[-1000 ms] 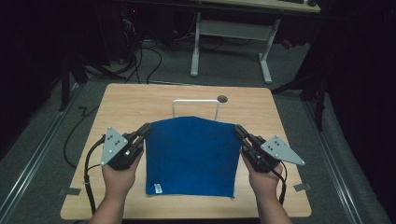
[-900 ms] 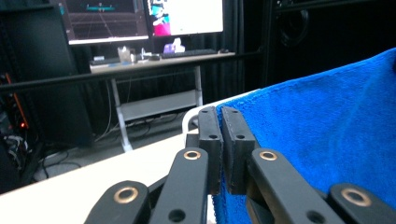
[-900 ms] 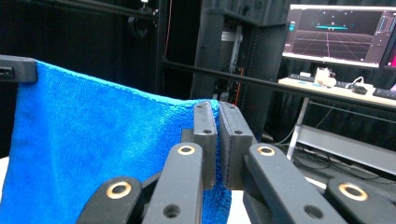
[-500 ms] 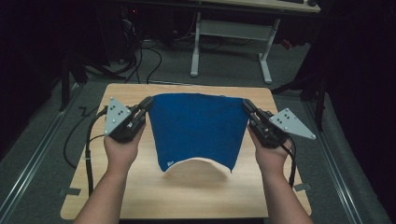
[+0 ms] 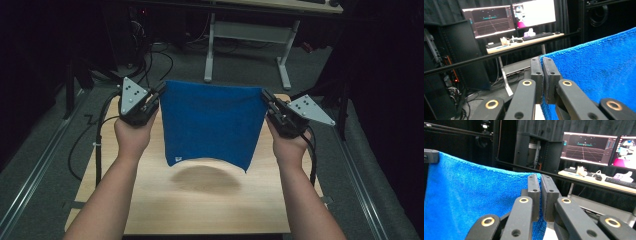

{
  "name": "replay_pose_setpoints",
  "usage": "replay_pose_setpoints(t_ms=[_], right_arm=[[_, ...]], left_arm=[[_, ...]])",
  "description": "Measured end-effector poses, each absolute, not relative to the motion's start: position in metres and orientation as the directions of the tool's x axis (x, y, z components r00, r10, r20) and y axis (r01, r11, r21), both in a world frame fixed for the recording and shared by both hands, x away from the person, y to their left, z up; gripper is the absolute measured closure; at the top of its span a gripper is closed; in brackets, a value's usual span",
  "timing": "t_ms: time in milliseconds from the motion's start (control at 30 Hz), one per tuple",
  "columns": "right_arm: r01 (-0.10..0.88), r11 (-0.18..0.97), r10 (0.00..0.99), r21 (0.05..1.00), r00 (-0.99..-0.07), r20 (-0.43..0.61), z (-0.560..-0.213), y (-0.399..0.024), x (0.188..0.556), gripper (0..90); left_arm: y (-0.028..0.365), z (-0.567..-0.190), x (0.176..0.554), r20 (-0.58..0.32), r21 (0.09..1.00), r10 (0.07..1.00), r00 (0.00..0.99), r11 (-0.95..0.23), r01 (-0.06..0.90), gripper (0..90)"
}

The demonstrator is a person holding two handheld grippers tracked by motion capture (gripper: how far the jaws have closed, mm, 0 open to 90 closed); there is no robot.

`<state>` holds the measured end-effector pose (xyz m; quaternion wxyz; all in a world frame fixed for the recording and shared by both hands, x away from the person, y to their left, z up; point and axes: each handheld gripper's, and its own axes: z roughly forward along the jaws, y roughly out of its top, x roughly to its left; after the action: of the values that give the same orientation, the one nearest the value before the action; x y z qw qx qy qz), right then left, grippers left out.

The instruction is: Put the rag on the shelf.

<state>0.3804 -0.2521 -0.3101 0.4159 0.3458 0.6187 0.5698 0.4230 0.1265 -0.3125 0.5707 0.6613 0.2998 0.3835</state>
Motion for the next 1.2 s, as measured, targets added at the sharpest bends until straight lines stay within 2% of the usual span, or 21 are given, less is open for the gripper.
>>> replay_pose_setpoints(t_ms=[233,533,700,1067,1200], right_arm=[[-0.015,0.114,0.916,0.993,-0.385,-0.111,-0.308,-0.252,0.409,87.3],[0.03,0.127,0.927,0.991,-0.359,-0.108,-0.307,-0.255,0.443,87.3],[0.109,0.13,0.935,0.985,-0.343,-0.086,-0.32,-0.258,0.472,87.3],[0.168,0.174,0.925,0.97,-0.365,-0.102,-0.333,-0.251,0.502,87.3],[0.233,0.217,0.916,0.948,-0.385,-0.116,-0.353,-0.246,0.512,87.3]], left_arm=[[0.115,-0.311,0.459,0.194,0.975,0.846,0.497,-0.223,0.0,88.1],[0.104,-0.305,0.486,0.231,0.963,0.856,0.463,-0.269,0.016,88.1],[0.097,-0.308,0.504,0.244,0.952,0.857,0.454,-0.3,0.055,88.1],[0.103,-0.343,0.526,0.206,0.932,0.867,0.454,-0.315,0.177,88.0],[0.106,-0.372,0.532,0.197,0.904,0.858,0.474,-0.346,0.251,88.0]])
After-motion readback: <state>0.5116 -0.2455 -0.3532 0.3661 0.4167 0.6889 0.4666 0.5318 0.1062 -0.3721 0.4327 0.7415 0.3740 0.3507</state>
